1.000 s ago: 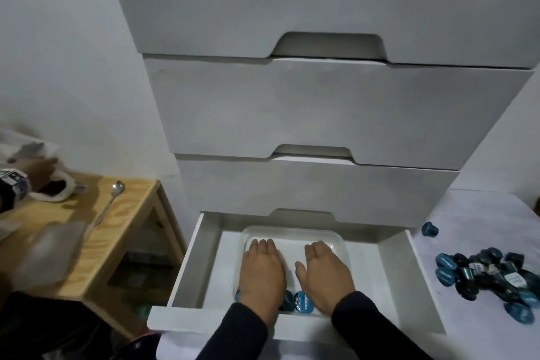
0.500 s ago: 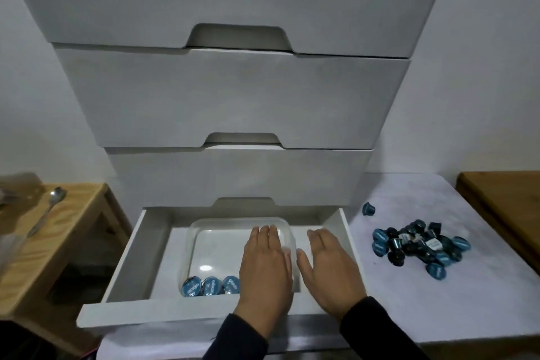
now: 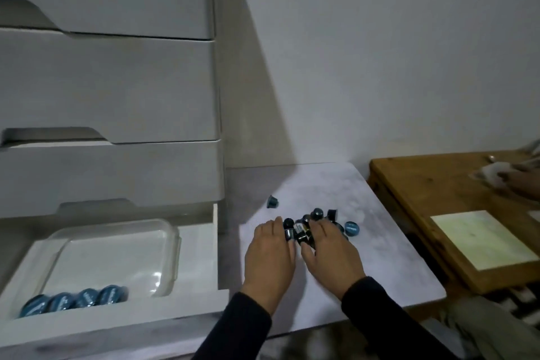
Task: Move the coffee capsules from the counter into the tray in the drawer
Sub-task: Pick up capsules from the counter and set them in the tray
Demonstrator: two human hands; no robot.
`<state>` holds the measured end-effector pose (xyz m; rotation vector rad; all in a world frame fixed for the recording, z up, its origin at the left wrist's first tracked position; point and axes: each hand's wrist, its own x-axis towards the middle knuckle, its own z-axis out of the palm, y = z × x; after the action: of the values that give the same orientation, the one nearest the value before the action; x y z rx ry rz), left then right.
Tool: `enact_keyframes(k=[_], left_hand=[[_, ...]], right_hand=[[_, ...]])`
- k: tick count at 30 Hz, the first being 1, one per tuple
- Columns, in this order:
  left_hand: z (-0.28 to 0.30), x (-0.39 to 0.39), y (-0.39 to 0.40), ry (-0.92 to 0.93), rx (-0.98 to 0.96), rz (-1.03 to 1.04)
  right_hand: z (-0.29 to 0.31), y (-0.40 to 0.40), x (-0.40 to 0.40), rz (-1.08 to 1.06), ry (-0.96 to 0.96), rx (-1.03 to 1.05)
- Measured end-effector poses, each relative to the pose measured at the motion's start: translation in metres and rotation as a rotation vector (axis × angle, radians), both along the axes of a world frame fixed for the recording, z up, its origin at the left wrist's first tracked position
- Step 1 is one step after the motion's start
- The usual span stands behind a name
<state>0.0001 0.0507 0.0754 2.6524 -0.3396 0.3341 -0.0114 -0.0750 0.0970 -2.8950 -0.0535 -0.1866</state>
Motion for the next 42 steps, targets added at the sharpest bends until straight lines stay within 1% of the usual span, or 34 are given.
enact_keyframes(k=[2, 3, 6, 11, 17, 21, 26, 31, 34, 37, 40, 42], left_hand=[[-0.012, -0.003, -0.016, 0.135, -0.084, 0.006], [-0.017, -0.004, -0.022, 0.199, -0.088, 0.013], [-0.040, 0.003, -0.031, 0.263, -0.077, 0.078], [-0.068, 0.027, -0.027, 0.360, -0.102, 0.162], [-0.095, 0.060, -0.023, 0.435, -0.201, 0.177], [-0.101, 0.066, -0.025, 0.414, -0.346, 0.181], [-0.097, 0.068, -0.028, 0.363, -0.428, 0.229], [-0.100, 0.062, -0.030, 0.341, -0.530, 0.208], [-0.108, 0.056, -0.029, 0.197, -0.459, 0.165], [-0.119, 0.056, -0.025, 0.113, -0.428, 0.103], [-0.124, 0.053, -0.022, 0.102, -0.428, 0.095], [-0.124, 0.049, -0.023, 0.130, -0.476, 0.131]], right_hand=[[-0.015, -0.019, 0.001, -0.004, 0.087, -0.013], [-0.022, -0.026, 0.001, -0.007, 0.118, -0.015], [-0.052, -0.045, 0.006, 0.026, 0.171, -0.075], [-0.089, -0.060, 0.016, 0.065, 0.111, -0.089], [-0.109, -0.061, 0.040, 0.078, 0.102, 0.005], [-0.115, -0.061, 0.047, 0.099, 0.175, 0.058], [-0.121, -0.063, 0.053, 0.079, 0.207, 0.141], [-0.122, -0.064, 0.053, 0.031, 0.213, 0.309], [-0.125, -0.064, 0.053, -0.033, 0.205, 0.401], [-0.126, -0.066, 0.052, -0.102, 0.236, 0.468], [-0.124, -0.066, 0.049, -0.149, 0.261, 0.531], [-0.125, -0.066, 0.049, -0.163, 0.255, 0.563]])
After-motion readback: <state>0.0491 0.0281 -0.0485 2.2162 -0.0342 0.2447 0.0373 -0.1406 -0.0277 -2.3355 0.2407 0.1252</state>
